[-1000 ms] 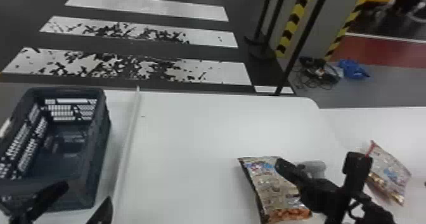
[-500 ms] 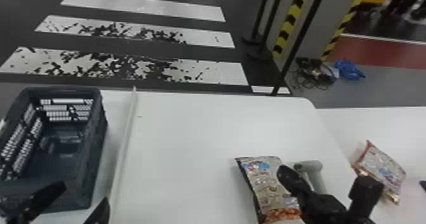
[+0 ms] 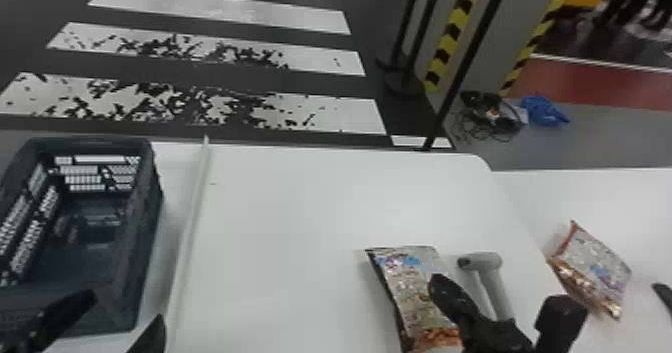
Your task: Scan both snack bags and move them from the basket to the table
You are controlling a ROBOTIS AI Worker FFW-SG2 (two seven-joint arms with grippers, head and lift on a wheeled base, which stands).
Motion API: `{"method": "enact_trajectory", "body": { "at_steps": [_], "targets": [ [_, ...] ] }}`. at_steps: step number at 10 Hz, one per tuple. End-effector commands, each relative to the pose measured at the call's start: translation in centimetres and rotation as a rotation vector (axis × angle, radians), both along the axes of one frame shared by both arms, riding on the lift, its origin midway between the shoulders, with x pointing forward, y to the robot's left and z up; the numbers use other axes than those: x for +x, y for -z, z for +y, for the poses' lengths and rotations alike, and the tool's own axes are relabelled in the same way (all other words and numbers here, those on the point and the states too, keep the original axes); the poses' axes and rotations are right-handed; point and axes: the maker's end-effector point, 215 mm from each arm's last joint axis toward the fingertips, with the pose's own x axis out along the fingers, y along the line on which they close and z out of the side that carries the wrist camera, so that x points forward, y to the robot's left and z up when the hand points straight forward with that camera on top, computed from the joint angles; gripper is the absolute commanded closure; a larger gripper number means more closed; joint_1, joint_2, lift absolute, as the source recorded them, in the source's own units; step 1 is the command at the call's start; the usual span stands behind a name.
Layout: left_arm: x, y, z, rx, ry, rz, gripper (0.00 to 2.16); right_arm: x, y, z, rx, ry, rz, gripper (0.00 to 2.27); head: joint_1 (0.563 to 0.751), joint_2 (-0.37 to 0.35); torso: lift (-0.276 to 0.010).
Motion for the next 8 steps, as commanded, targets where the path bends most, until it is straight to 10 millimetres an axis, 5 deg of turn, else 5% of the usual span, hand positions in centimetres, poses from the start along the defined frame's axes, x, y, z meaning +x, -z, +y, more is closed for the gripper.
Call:
{"method": "enact_trajectory", "body": {
  "at_steps": [1, 8],
  "targets": [
    [0.1, -0.2, 0.0, 0.001, 0.000, -0.004, 0.09, -0.4, 0.9, -0.2, 0.001, 0.008, 0.003, 2.25, 0.695, -0.229, -0.098],
    [0.3, -0.2, -0.1, 0.002, 0.002, -0.007, 0.09, -0.8, 4.2, 0.1, 0.022, 0.031, 0.019, 2.25, 0.695, -0.237, -0.098]
  ]
}}
